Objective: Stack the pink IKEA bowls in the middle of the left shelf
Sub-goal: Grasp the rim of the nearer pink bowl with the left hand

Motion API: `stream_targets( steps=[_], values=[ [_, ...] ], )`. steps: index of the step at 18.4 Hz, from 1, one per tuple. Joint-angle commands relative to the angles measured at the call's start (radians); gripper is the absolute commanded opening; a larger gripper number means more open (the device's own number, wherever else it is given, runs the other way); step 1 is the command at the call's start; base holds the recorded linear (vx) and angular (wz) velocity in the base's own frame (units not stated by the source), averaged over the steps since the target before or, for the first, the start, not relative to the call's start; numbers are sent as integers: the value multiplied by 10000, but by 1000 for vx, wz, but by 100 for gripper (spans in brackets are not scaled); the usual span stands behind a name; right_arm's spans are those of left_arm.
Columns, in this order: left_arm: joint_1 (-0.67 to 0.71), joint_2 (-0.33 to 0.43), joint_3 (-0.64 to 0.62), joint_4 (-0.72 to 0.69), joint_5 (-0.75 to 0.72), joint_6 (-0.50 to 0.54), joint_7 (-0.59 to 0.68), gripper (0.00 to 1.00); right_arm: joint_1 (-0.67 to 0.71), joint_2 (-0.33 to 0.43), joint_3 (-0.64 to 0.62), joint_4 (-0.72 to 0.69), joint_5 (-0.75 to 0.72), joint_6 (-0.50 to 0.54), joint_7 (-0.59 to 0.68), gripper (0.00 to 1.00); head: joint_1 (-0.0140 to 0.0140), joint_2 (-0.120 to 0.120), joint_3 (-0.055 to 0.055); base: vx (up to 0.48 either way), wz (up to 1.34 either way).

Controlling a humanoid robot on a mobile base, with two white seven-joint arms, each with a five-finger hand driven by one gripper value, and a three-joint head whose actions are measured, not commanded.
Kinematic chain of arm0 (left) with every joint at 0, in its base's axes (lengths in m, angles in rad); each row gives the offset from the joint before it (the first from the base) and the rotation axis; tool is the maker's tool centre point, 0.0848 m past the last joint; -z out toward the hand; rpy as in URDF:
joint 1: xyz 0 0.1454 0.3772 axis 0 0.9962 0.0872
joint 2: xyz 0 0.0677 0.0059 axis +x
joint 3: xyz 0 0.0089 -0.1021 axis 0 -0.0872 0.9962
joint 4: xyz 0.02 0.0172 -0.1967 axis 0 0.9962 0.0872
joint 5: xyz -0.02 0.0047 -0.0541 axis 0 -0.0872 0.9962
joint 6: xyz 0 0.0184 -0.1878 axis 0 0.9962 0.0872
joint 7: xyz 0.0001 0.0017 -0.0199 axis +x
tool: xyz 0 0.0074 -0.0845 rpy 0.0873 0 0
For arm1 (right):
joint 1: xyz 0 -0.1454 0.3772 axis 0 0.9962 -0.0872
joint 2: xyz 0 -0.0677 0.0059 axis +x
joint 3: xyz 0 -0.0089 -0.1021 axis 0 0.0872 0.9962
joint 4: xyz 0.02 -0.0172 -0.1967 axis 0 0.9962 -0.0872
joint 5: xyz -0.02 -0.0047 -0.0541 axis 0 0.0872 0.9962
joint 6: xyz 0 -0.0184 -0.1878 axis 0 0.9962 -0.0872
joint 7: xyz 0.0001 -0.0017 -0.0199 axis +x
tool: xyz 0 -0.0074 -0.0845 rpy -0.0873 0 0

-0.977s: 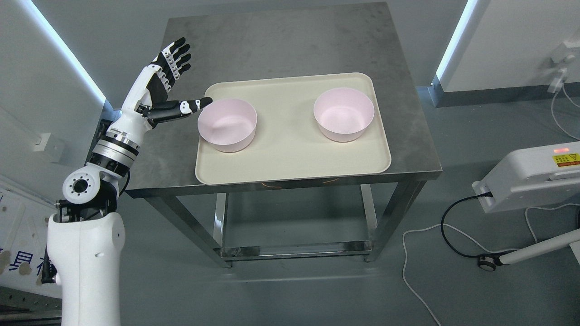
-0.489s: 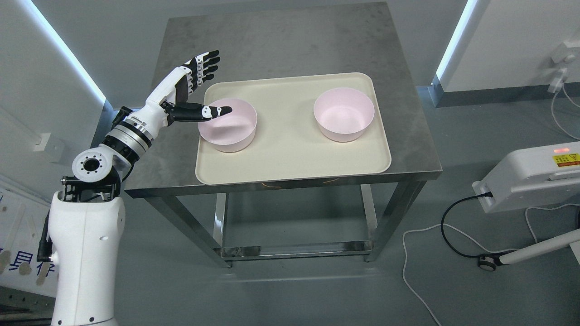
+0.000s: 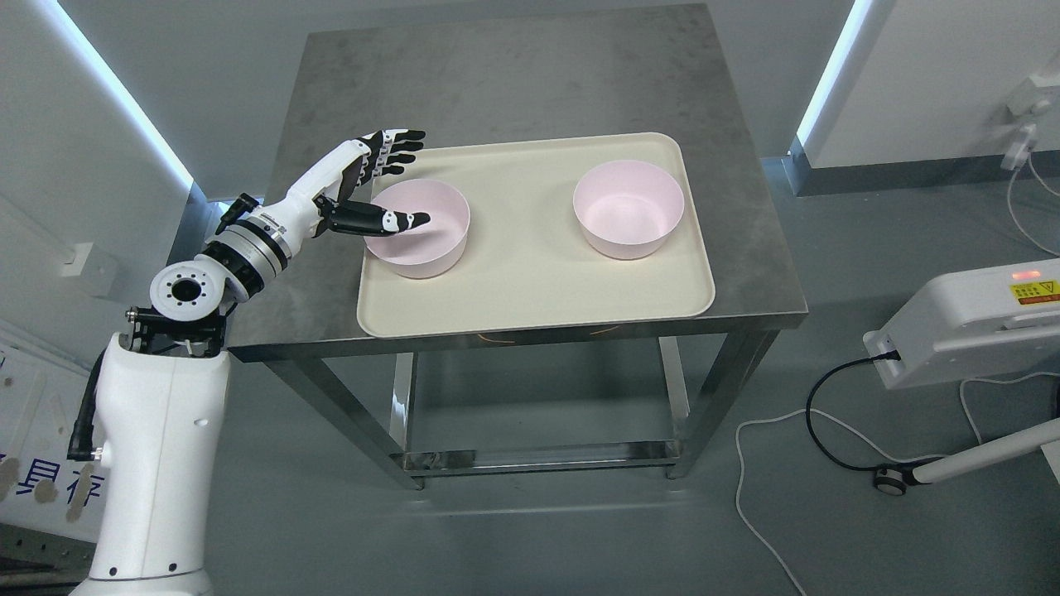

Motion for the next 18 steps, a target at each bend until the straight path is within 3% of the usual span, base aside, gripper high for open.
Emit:
stream_targets(
  steps=[1,5,9,18],
  values=[
    [-235,85,-346,683,-399,-77,5,69,0,-174,-46,-175,-15,6,4,100,0,0,0,0,0],
    [-250,-7,-424,759,-889,-77,-10,66,0,-174,-46,-175,-15,6,4,100,0,0,0,0,0],
    [-281,-160,-576,759,-1120,-184,5,55,0,-174,-46,-175,-15,6,4,100,0,0,0,0,0],
    [-357,-482,-700,759,-3036,-1886,20,30,0,-174,-46,-175,-15,6,4,100,0,0,0,0,0]
  ],
)
